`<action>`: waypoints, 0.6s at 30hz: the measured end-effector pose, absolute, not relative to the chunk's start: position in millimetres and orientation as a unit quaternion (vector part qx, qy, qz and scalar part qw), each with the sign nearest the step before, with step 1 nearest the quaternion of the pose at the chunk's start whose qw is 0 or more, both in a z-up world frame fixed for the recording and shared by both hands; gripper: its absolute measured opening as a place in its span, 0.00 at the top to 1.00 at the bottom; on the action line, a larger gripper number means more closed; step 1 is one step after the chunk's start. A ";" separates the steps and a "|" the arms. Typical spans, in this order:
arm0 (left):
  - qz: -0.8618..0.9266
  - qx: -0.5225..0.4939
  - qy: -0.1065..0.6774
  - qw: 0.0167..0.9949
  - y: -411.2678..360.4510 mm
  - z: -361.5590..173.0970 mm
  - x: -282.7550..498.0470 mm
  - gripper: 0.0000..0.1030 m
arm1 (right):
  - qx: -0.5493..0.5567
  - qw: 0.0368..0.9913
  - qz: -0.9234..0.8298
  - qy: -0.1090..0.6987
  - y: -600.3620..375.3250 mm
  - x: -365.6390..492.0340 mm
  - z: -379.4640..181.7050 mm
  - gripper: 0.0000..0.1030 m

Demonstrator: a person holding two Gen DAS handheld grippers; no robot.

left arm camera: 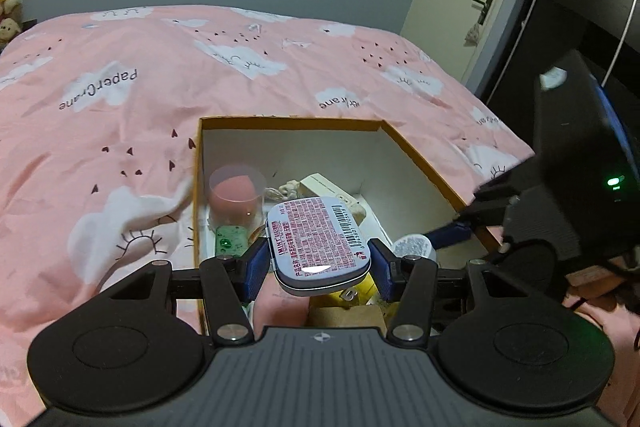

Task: Organize rigid objects
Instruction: 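Lift the round jar and mint tin and carry them over the orange box, then lower the jar and tin into the orange box and open both grippers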

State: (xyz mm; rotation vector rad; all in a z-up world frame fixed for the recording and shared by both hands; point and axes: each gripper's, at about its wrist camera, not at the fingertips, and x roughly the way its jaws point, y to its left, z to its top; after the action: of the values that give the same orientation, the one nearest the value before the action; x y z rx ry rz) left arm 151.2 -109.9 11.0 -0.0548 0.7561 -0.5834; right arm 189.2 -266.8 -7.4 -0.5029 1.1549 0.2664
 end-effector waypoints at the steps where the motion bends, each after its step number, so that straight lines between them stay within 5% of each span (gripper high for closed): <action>1: -0.282 -0.024 0.366 0.886 -111.2 9.4 152.6 0.41 | -0.246 0.796 0.123 0.540 -266.0 191.2 -9.5 0.61; 18: -0.283 -0.014 0.385 0.878 -119.7 1.5 158.1 0.41 | -0.345 0.741 0.143 0.557 -255.1 201.4 -29.8 0.60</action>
State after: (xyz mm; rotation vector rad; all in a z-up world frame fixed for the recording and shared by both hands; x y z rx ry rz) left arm 158.1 -119.7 1.5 -0.0293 0.8035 -0.5904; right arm 201.4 -255.1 -29.8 -0.7571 1.2219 0.3146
